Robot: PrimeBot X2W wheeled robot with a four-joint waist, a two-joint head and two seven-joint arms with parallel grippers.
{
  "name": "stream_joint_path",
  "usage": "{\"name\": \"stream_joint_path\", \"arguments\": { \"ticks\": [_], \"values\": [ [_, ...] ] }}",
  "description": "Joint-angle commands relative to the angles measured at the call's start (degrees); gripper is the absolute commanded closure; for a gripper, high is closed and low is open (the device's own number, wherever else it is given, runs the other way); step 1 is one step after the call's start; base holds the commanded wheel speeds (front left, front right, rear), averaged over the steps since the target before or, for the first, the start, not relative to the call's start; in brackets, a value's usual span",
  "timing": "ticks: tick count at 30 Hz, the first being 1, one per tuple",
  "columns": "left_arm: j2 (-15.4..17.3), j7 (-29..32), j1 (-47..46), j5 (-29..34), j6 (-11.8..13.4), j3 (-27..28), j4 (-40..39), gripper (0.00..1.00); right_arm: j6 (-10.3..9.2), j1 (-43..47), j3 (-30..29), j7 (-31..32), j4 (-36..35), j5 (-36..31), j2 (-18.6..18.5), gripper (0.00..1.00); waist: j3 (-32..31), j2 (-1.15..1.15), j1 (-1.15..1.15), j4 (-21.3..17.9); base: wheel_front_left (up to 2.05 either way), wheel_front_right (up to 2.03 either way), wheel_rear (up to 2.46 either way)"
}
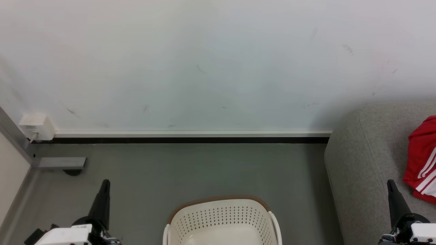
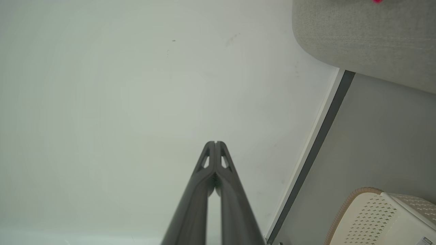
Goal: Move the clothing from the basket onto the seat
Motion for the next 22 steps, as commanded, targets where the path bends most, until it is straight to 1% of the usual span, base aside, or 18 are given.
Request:
{"name": "stream_joint_path", "arguments": {
  "ticks": [1, 22],
  "values": [
    [0.1, 0.3, -0.4, -0.7, -0.3, 0.1, -0.1, 1.0, -0.12, -0.4, -0.2, 0.2, -0.2, 0.0, 0.0, 1.0, 0.0, 0.0, 0.0, 0.0, 0.0, 0.0, 0.0],
    [0.1, 0.3, -0.4, -0.7, -0.3, 0.1, -0.1, 1.0, -0.12, -0.4, -0.3, 0.2, -0.2, 0.0, 0.0, 1.0, 0.0, 0.0, 0.0, 0.0, 0.0, 0.0, 0.0]
  ]
}}
